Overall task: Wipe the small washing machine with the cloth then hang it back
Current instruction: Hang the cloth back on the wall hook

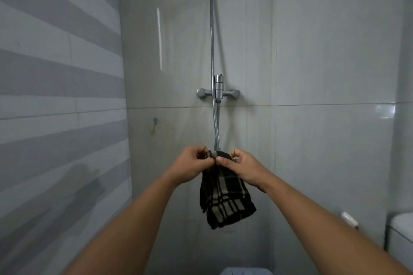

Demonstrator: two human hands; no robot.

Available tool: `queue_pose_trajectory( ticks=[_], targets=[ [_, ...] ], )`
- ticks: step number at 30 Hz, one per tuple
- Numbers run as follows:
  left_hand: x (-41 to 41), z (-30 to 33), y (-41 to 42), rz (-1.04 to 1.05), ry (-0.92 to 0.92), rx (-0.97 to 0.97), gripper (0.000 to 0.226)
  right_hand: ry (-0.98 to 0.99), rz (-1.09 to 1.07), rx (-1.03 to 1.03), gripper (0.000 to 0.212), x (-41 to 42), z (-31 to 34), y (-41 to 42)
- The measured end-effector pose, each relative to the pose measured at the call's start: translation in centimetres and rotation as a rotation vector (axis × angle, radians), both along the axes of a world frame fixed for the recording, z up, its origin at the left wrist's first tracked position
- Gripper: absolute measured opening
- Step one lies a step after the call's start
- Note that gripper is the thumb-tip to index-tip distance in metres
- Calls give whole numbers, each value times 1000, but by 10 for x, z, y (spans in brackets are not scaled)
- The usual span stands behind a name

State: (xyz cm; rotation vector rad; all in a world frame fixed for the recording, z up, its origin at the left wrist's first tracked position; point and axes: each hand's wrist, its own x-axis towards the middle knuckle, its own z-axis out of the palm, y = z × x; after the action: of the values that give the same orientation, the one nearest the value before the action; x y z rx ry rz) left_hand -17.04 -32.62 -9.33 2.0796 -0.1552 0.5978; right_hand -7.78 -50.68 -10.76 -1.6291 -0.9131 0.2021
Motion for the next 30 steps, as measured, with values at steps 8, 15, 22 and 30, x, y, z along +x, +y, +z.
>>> queue_pose_trajectory(
  ticks=[8,15,22,30],
  targets=[
    [-7,49,84,188,-38,291,13,-24,121,-71,40,22,47,47],
    [0,46,148,359,-135,536,18,-266,87,-160,17,56,77,130],
    [37,14,255,507,-156,649,27,-422,120,-200,10,96,56,236],
    [120,23,345,625,-338,629,21,-680,-215,-78,12,160,53,348]
  ],
)
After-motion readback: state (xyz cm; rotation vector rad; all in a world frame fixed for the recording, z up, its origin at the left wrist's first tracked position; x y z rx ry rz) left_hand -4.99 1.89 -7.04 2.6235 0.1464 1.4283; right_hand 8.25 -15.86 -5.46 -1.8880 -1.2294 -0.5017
